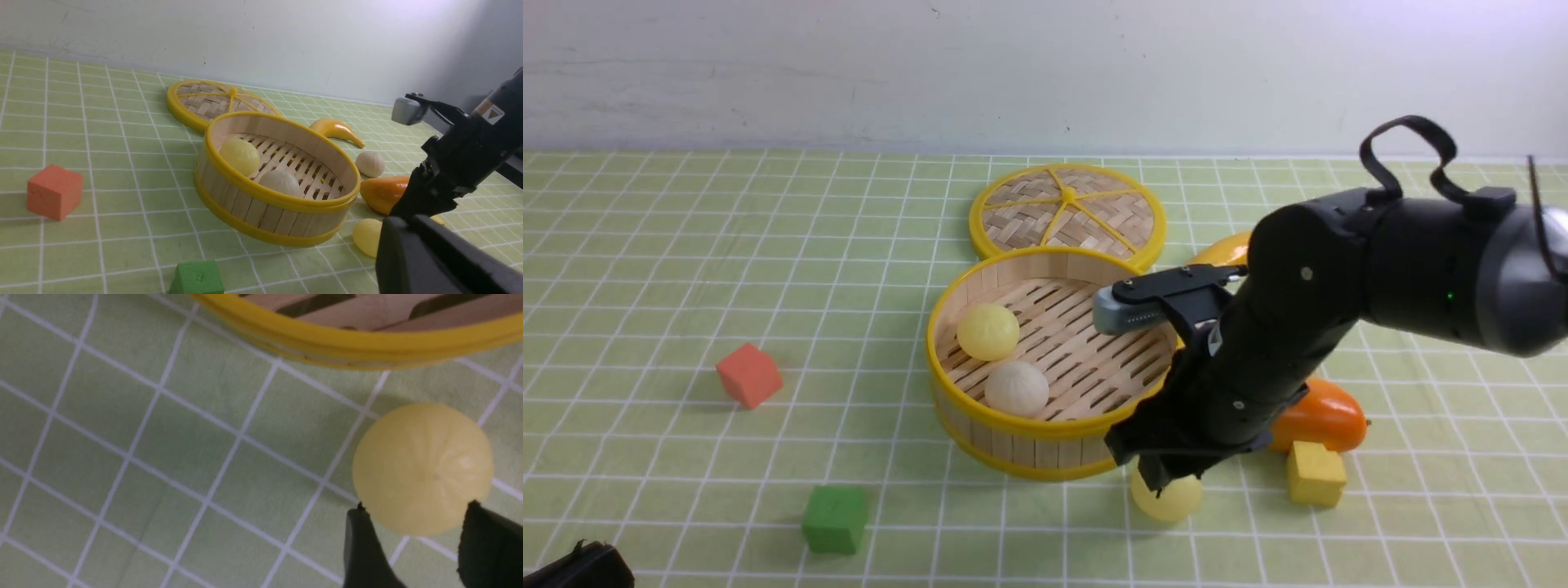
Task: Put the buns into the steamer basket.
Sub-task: Use the right arm to grab a steamed stuffed bun, then use the right arm to put the steamed stuffed bun into the steamer
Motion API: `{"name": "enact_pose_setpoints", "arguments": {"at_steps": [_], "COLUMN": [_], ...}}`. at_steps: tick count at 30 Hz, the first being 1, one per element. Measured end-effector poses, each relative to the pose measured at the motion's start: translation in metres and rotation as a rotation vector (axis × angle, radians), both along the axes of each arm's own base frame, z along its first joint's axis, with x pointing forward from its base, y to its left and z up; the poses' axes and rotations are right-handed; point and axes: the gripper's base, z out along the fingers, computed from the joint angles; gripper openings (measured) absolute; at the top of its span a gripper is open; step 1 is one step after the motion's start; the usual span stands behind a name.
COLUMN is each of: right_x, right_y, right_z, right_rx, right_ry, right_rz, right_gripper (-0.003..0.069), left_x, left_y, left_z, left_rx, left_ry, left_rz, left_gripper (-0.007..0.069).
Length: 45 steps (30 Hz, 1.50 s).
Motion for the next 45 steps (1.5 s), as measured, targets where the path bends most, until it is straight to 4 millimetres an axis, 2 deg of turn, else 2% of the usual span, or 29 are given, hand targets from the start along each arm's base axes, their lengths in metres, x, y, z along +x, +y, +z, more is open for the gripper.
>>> {"name": "enact_pose_setpoints", "arguments": {"at_steps": [5, 9, 10, 11, 13, 14, 16, 17, 18, 19, 20, 23, 25, 27, 30, 31, 34, 35, 36, 38, 39, 40, 42, 45], "right_x": [0.015, 0.018, 0.019, 0.019, 0.017, 0.017, 0.014, 0.012, 0.007, 0.004, 0.004, -0.003, 0.000, 0.009, 0.034, 0.036, 0.062, 0.063, 0.070, 0.076, 0.076, 0.077, 0.076, 0.074], "right_y": [0.000, -0.001, -0.001, -0.001, -0.002, -0.002, -0.003, -0.004, -0.007, -0.008, -0.008, -0.007, -0.001, 0.005, 0.018, 0.019, 0.028, 0.028, 0.030, 0.030, 0.030, 0.030, 0.030, 0.031], "right_z": [-0.022, -0.029, -0.030, -0.030, -0.028, -0.028, -0.021, -0.017, -0.004, 0.005, 0.005, 0.050, 0.066, 0.072, 0.064, 0.062, 0.029, 0.027, 0.014, 0.004, 0.003, 0.000, 0.001, 0.015], "right_rx": [-0.029, -0.040, -0.040, -0.040, -0.045, -0.045, -0.047, -0.049, -0.045, -0.038, -0.041, 0.030, 0.092, 0.131, 0.156, 0.154, 0.130, 0.128, 0.116, 0.106, 0.105, 0.101, 0.100, 0.102], "right_ry": [-0.022, -0.012, -0.012, -0.012, -0.006, -0.006, -0.005, -0.004, -0.005, -0.010, -0.007, -0.053, -0.104, -0.160, -0.243, -0.247, -0.251, -0.249, -0.234, -0.216, -0.215, -0.205, -0.191, -0.178], "right_rz": [-0.007, -0.010, -0.010, -0.010, -0.004, -0.002, 0.010, 0.017, 0.021, 0.022, 0.028, 0.076, 0.096, 0.103, 0.091, 0.091, 0.074, 0.073, 0.069, 0.064, 0.063, 0.064, 0.067, 0.081], "right_gripper": [0.0288, 0.0231, 0.0185, 0.0185, 0.0090, 0.0083, 0.0017, 0.0008, -0.0001, -0.0001, -0.0001, -0.0001, -0.0001, 0.0001, 0.0008, 0.0008, 0.0033, 0.0036, 0.0062, 0.0120, 0.0127, 0.0202, 0.0287, 0.0409], "left_x": [0.000, 0.000, 0.000, 0.000, 0.000, 0.000, 0.000, 0.000, 0.000, 0.000, 0.000, 0.000, 0.000, 0.000, 0.000, 0.000, 0.000, 0.000, 0.000, 0.000, 0.000, 0.000, 0.000, 0.000], "left_y": [0.000, 0.000, 0.000, 0.000, 0.000, 0.000, 0.000, 0.000, 0.000, 0.000, 0.000, 0.000, 0.000, 0.000, 0.000, 0.000, 0.000, 0.000, 0.000, 0.000, 0.000, 0.000, 0.000, 0.000], "left_z": [0.000, 0.000, 0.000, 0.000, 0.000, 0.000, 0.000, 0.000, 0.000, 0.000, 0.000, 0.000, 0.000, 0.000, 0.000, 0.000, 0.000, 0.000, 0.000, 0.000, 0.000, 0.000, 0.000, 0.000], "left_rx": [0.000, 0.000, 0.000, 0.000, 0.000, 0.000, 0.000, 0.000, 0.000, 0.000, 0.000, 0.000, 0.000, 0.000, 0.000, 0.000, 0.000, 0.000, 0.000, 0.000, 0.000, 0.000, 0.000, 0.000], "left_ry": [0.000, 0.000, 0.000, 0.000, 0.000, 0.000, 0.000, 0.000, 0.001, 0.001, 0.001, 0.001, 0.001, 0.001, 0.001, 0.001, 0.001, 0.001, 0.001, 0.001, 0.001, 0.001, 0.001, 0.001], "left_rz": [0.000, 0.000, 0.000, 0.000, 0.000, 0.000, 0.000, 0.000, 0.000, 0.000, 0.000, 0.000, 0.000, 0.000, 0.000, 0.000, 0.000, 0.000, 0.000, 0.000, 0.000, 0.000, 0.000, 0.000], "left_gripper": [0.0006, 0.0010, 0.0011, 0.0011, 0.0011, 0.0011, 0.0012, 0.0013, 0.0017, 0.0018, 0.0018, 0.0020, 0.0022, 0.0024, 0.0029, 0.0029, 0.0029, 0.0029, 0.0032, 0.0036, 0.0036, 0.0039, 0.0040, 0.0046]}}
